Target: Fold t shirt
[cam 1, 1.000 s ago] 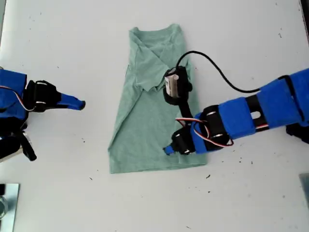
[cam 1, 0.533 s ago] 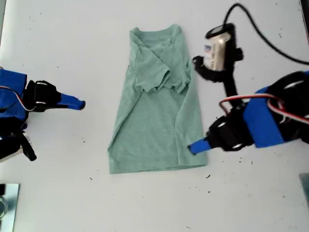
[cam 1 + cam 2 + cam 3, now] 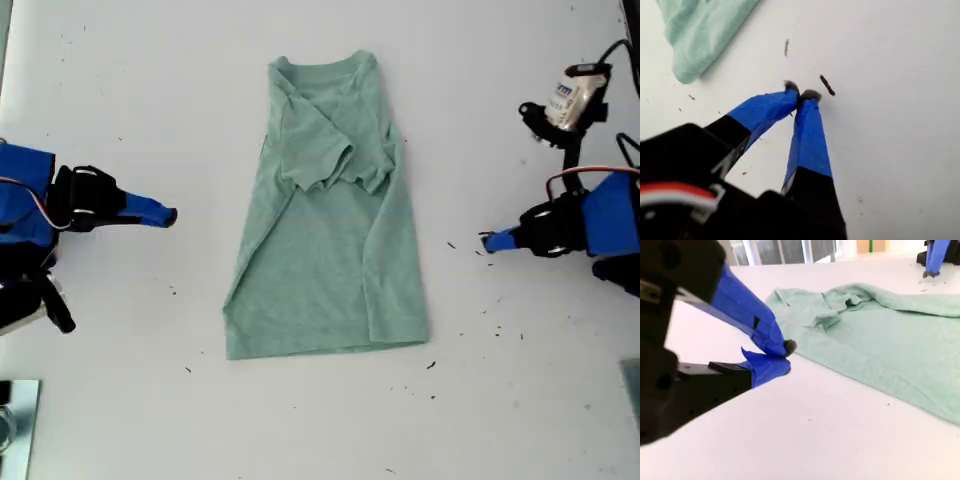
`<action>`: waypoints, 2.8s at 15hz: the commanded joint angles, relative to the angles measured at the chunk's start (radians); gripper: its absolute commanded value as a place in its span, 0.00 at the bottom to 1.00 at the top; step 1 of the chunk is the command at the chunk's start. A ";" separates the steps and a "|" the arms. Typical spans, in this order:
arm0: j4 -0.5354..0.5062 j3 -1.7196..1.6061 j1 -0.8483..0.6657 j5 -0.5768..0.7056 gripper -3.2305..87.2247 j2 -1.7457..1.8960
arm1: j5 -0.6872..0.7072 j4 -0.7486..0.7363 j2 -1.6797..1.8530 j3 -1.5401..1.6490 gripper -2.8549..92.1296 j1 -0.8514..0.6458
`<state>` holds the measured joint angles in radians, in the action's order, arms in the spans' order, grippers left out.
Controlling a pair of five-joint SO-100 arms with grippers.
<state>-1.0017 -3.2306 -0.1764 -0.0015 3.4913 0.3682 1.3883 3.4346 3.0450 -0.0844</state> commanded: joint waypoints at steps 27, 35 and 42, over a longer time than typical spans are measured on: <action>-0.293 1.477 0.262 -0.178 0.03 -1.663 | 0.028 -0.011 0.028 0.046 0.06 -0.031; -0.137 2.384 0.207 0.066 0.03 -2.510 | 0.014 -0.011 0.028 0.046 0.06 -0.021; -0.344 2.296 0.227 0.137 0.33 -2.025 | 0.014 -0.011 0.028 0.046 0.06 -0.023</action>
<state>-1.2671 -0.9296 0.0506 0.1273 1.1766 0.3835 1.3837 3.4576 3.0511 -0.1181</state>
